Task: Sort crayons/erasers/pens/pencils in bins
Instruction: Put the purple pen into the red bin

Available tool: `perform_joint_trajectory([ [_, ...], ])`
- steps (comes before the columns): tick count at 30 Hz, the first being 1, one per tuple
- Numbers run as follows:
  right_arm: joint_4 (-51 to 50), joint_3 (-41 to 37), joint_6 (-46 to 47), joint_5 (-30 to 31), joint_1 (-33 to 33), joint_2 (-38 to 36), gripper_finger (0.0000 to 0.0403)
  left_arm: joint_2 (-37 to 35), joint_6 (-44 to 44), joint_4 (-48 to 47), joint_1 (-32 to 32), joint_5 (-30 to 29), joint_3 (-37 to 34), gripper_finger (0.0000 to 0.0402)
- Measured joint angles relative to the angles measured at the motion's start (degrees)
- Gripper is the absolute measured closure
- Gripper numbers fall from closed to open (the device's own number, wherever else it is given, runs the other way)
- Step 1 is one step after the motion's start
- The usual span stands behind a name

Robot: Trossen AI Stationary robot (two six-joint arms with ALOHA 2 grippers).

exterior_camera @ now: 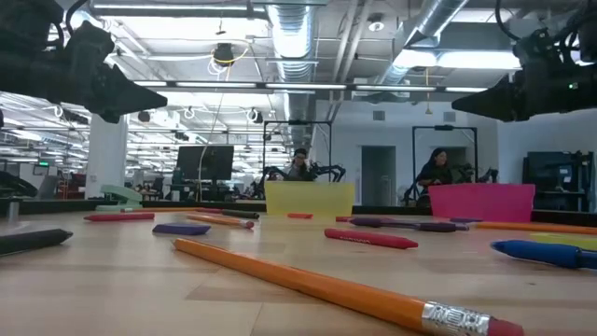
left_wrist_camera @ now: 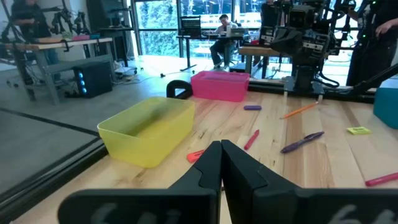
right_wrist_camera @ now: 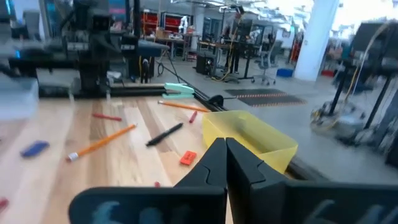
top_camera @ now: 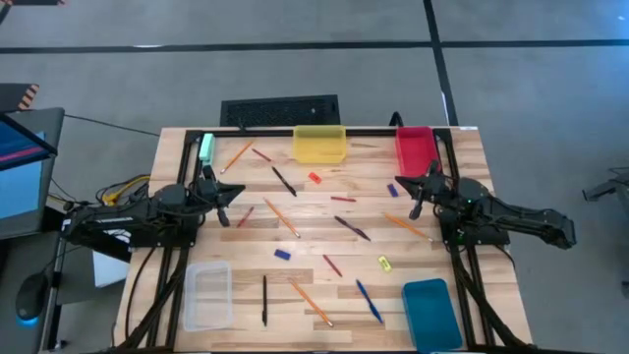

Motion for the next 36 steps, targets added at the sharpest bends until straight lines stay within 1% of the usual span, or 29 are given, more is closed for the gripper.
perform_joint_trajectory([
  [3,0.8,0.0,1.4,0.0,0.0,0.01,0.0386,-0.01,0.0,0.0,0.01,0.0,0.0,0.0401],
  [6,3.93,0.0,1.64,0.0,0.0,-0.01,0.0386,-0.01,0.02,0.01,0.01,0.0,0.0,0.0401],
  [9,6.94,0.12,4.28,-0.12,0.0,0.0,0.0386,0.0,0.02,-0.01,0.02,0.0,0.0,0.0401],
  [10,7.53,0.3,4.39,-1.38,0.0,-0.05,0.0386,0.0,0.02,-0.01,0.0,0.0,0.0,0.0401],
  [12,8.17,0.75,2.53,-6.95,0.47,0.06,0.0387,0.0,0.02,0.0,0.02,0.0,0.02,0.0401],
  [13,10.1,1.04,1.7,-9.14,0.96,0.07,0.039,-0.01,0.01,0.01,0.0,-0.01,0.0,0.0401],
  [15,13.15,1.86,0.36,-9.98,2.06,0.02,0.0398,-0.01,0.0,-0.01,0.0,0.0,0.0,0.0401],
  [17,12.68,2.49,-1.7,-8.94,2.98,0.86,0.0398,0.0,0.01,-0.01,0.02,0.0,0.0,0.0401],
  [21,11.65,2.54,-3.32,-4.13,3.34,4.4,0.04,-0.02,0.02,0.01,0.0,0.0,0.0,0.0402],
  [28,12.06,3.03,0.29,3.57,3.26,16.42,0.0401,0.0,0.02,0.01,0.0,0.0,0.0,0.0401],
  [31,11.74,5.1,1.88,5.1,3.23,21.9,0.0401,0.0,0.0,-0.01,0.0,0.0,0.0,0.0402],
  [36,11.21,10.36,2.74,5.09,3.24,30.78,0.0402,0.0,0.0,-0.01,0.0,0.0,0.0,0.0401],
])
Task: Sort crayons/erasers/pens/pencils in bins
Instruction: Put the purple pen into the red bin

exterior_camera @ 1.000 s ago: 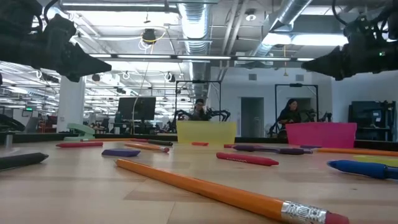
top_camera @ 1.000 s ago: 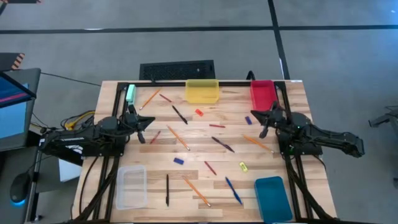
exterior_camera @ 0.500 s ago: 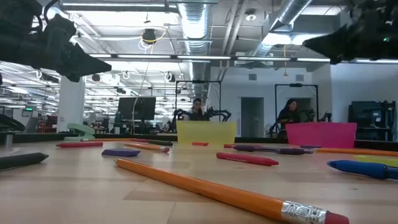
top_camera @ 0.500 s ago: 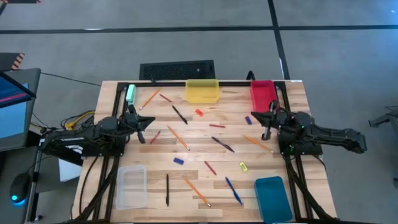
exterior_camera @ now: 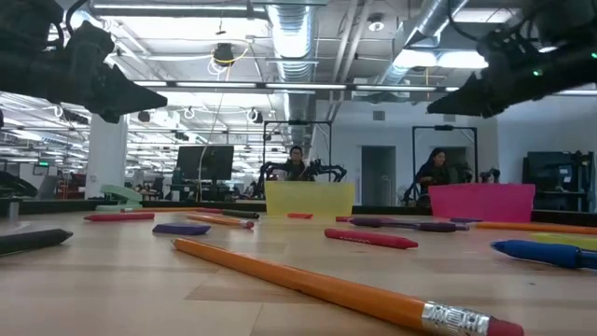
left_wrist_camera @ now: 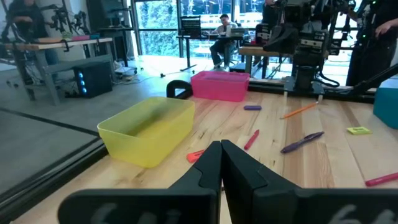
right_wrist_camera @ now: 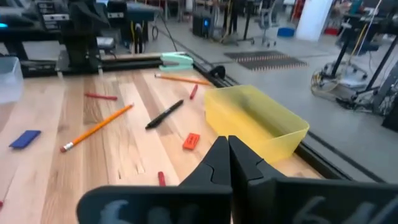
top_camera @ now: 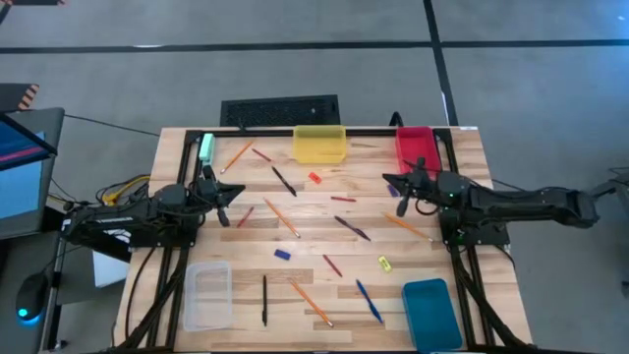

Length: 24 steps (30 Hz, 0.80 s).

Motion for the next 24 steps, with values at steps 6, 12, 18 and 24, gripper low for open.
perform_joint_trajectory([
  [6,-8.78,9.85,3.84,0.0,-0.31,11.58,0.0402,0.0,0.02,0.02,0.0,0.0,0.0,0.0401],
  [12,-22.54,21.53,10.08,-0.03,1.47,23.59,0.0402,0.0,0.02,0.01,0.01,-0.02,0.0,0.0401],
  [18,-34.2,31.28,20.92,-3.4,4.63,35.03,0.0403,0.0,0.0,0.0,0.0,-0.02,0.0,0.0401],
  [24,-39.99,38.61,28.58,-10.01,7.82,46.55,0.0402,0.0,0.01,0.01,0.0,0.0,0.01,0.0402],
])
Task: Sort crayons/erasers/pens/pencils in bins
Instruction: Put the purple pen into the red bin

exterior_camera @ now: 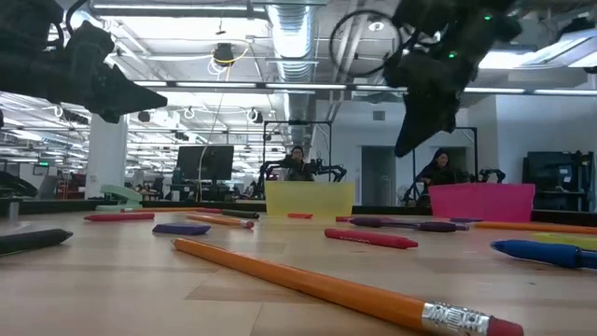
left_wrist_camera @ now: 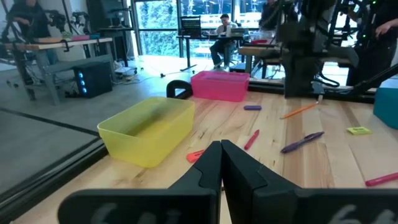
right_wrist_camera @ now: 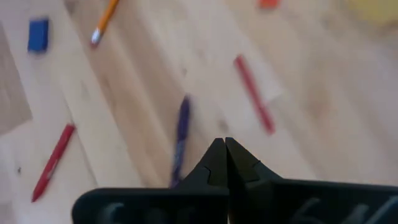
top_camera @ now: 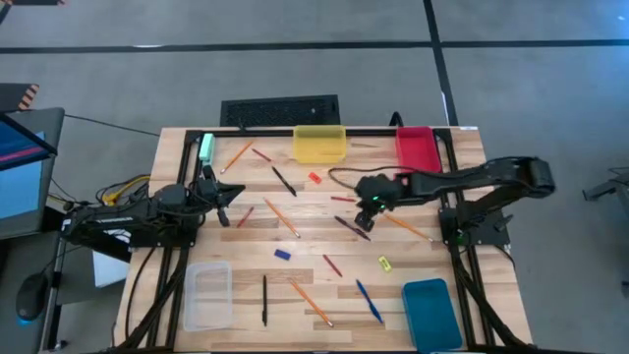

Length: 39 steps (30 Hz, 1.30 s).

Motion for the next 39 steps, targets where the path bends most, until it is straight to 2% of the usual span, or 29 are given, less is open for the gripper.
perform_joint_trajectory([
  [9,-10.05,9.65,8.04,-2.83,3.55,14.42,0.0398,0.0,-0.01,0.01,0.0,0.0,-0.01,0.0402],
  [13,-11.07,13.06,9.9,-4.18,4.61,18.85,0.0389,0.0,-0.01,0.01,0.01,-0.01,-0.01,0.0402],
  [22,-20.25,23.31,10.49,-5.34,4.58,26.95,0.0318,0.0,0.01,0.0,0.0,-0.02,0.0,0.0402],
  [28,-21.65,25.88,9.85,-5.6,4.35,31.29,0.0282,0.0,0.01,0.01,0.0,-0.02,-0.01,0.0401],
  [31,-22.48,26.06,11.73,-7.14,3.85,31.85,0.0279,0.0,0.0,0.0,0.02,-0.04,-0.01,0.0401],
  [39,-24.94,26.19,10.85,-4.89,3.14,30.59,0.0278,-0.01,0.01,0.0,0.0,-0.03,-0.01,0.0402],
])
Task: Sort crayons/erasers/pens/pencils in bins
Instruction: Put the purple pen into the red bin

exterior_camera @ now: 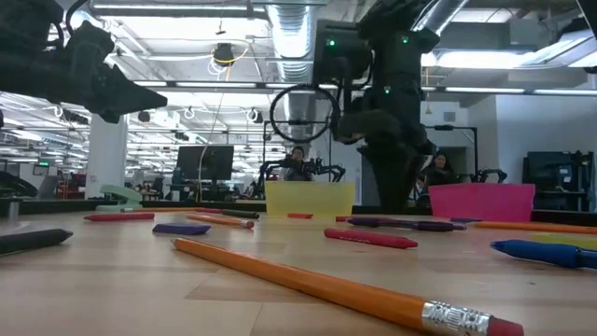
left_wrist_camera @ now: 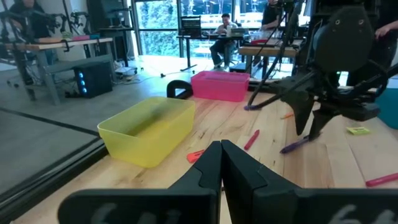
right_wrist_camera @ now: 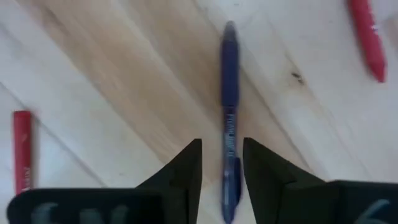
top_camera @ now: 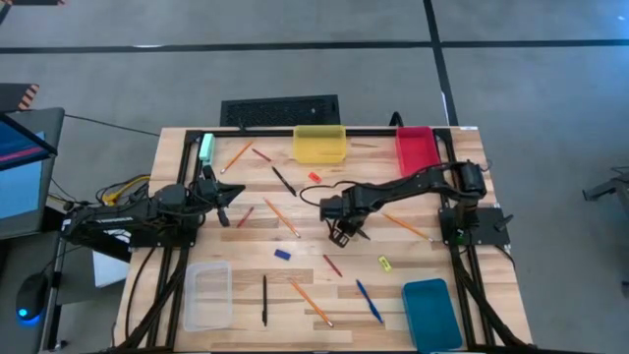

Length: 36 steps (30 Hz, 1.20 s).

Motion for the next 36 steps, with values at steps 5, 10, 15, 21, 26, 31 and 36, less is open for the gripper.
perform_joint_trajectory([
  [5,-1.15,-0.14,-1.57,1.64,-0.51,0.32,0.0271,0.01,0.0,-0.01,0.0,0.0,0.0,0.0401],
  [10,1.64,-1.79,-2.55,2.01,-1.04,0.37,0.0253,0.01,0.0,0.0,0.0,-0.01,0.0,0.0401],
  [15,2.73,-1.79,-2.99,0.8,-1.68,0.39,0.0254,0.01,0.0,0.01,0.02,-0.02,0.0,0.0401],
  [21,3.15,-1.79,-4.59,0.83,-1.85,0.39,0.0278,0.0,-0.01,0.0,0.0,0.0,0.0,0.0401],
  [26,4.21,-1.61,-5.12,0.39,-1.93,1.16,0.0288,0.01,-0.02,0.0,0.01,-0.01,0.01,0.0401],
  [31,5.26,-1.7,-5.96,-0.31,-1.29,2.87,0.0276,-0.01,-0.02,0.01,0.0,-0.02,0.0,0.0401],
  [36,5.82,-1.7,-5.93,-0.32,-0.98,2.82,0.0257,-0.01,0.0,0.01,0.02,-0.03,0.01,0.0401],
])
